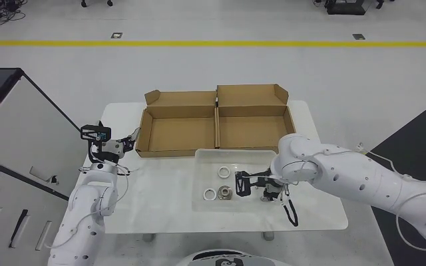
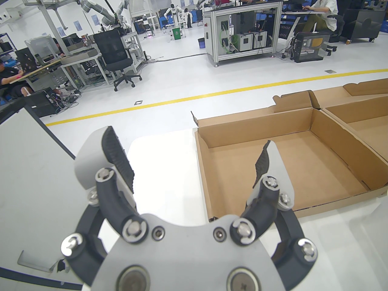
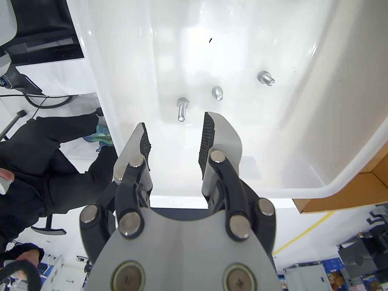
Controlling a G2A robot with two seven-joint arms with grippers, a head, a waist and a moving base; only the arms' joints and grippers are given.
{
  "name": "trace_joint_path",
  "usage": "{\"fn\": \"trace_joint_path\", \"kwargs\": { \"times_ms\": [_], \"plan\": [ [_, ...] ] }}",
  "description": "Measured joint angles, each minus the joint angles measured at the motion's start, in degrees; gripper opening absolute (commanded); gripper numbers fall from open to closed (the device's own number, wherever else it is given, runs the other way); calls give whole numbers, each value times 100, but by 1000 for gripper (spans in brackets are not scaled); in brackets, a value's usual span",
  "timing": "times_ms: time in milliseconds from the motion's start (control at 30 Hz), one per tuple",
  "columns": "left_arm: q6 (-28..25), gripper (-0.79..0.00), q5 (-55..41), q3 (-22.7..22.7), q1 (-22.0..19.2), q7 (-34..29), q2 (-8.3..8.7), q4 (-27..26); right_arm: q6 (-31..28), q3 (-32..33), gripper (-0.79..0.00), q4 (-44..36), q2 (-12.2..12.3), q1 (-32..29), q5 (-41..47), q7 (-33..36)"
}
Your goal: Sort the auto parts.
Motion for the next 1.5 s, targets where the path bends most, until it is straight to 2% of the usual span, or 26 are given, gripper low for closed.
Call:
{"fn": "trace_joint_path", "kwargs": {
  "times_ms": [200,1500],
  "plan": [
    [0,0,0,0,0,0,0,0,35,0,-425,36,-40,-44,-40,35],
    [0,0,0,0,0,0,0,0,24,0,-416,627,-397,-269,-218,25]
  ]
}}
